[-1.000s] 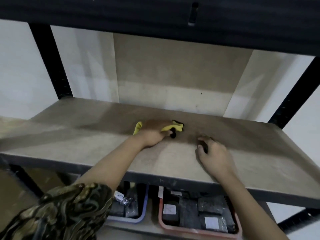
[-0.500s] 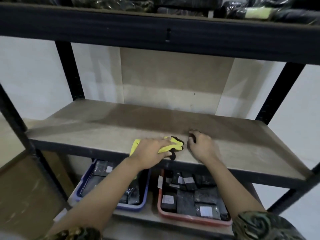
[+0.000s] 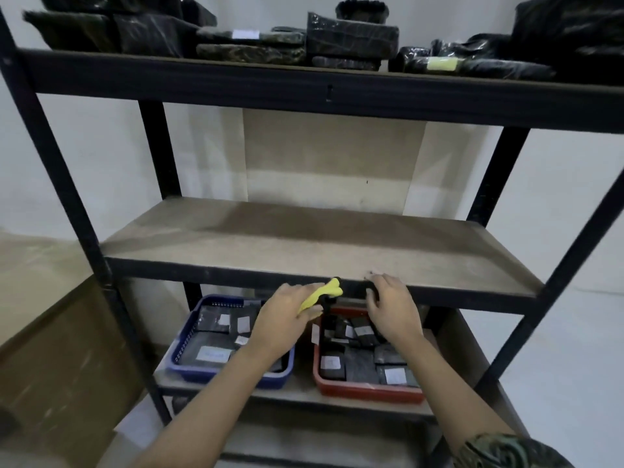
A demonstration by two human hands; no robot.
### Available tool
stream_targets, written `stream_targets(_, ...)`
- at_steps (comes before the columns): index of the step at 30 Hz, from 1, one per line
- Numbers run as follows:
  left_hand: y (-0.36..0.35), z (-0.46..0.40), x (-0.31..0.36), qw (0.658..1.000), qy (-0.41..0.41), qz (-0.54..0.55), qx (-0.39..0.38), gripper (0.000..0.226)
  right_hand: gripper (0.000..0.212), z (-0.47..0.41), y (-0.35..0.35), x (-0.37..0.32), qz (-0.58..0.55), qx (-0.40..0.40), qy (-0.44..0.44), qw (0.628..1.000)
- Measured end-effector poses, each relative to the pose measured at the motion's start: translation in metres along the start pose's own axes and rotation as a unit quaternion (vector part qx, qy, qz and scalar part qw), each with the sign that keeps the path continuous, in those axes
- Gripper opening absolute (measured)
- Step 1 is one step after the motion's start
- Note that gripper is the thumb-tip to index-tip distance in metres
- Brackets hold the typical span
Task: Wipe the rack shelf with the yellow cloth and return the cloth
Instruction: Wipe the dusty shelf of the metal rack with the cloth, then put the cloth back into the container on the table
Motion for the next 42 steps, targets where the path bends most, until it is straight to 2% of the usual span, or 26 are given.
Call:
stream_targets(2, 0.010, 0.021, -0.007, 0.997, 0.041, 0.044, 0.046, 0.037, 0.032, 0.022, 0.014, 0.000, -0.001, 0.024, -0.003, 1.000)
stream_targets(5, 0.018, 0.041, -0.004, 0.988, 0.071, 0.117, 0.068, 0.031, 0.032, 0.054, 0.031, 0.008, -0.001, 0.025, -0.034, 0.999)
stream_targets(9, 0.006, 0.062, 0.014, 0.969, 0.122, 0.207, 0.059, 0.031, 0.036, 0.094, 0.051, 0.036, 0.009, -0.008, -0.095, 0.995)
stream_targets(12, -0.019, 0.072, 0.039, 0.962, 0.134, 0.235, 0.029, 0.022, 0.038, 0.118, 0.074, 0.064, 0.034, -0.023, -0.122, 0.992)
stream_targets(17, -0.087, 0.085, 0.090, 0.942, 0.179, 0.280, -0.044, 0.009, 0.040, 0.153, 0.122, 0.118, 0.038, -0.009, -0.163, 0.986)
stream_targets(23, -0.174, 0.086, 0.179, 0.929, 0.167, 0.318, -0.090, 0.012, 0.041, 0.186, 0.181, 0.214, 0.061, 0.003, -0.204, 0.977)
stream_targets(33, -0.329, 0.076, 0.341, 0.885, 0.222, 0.400, -0.091, 0.023, 0.041, 0.180, 0.258, 0.400, 0.053, -0.010, -0.222, 0.973)
stream_targets(38, -0.388, 0.059, 0.376, 0.879, 0.249, 0.394, -0.104, 0.015, 0.041, 0.160, 0.259, 0.474, 0.054, -0.020, -0.223, 0.973)
stream_targets(42, -0.439, 0.025, 0.372, 0.881, 0.278, 0.376, -0.075, 0.005, 0.041, 0.138, 0.239, 0.535, 0.059, -0.035, -0.218, 0.974)
Point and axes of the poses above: each hand's wrist, its own z-axis away from the middle knuckle, its own y-axis out of the back of the hand, x = y × z, the point moved 7 cm from there along -z, towards the middle knuckle, and after that the axes turned 14 degrees about x, right-handed, at the moved point
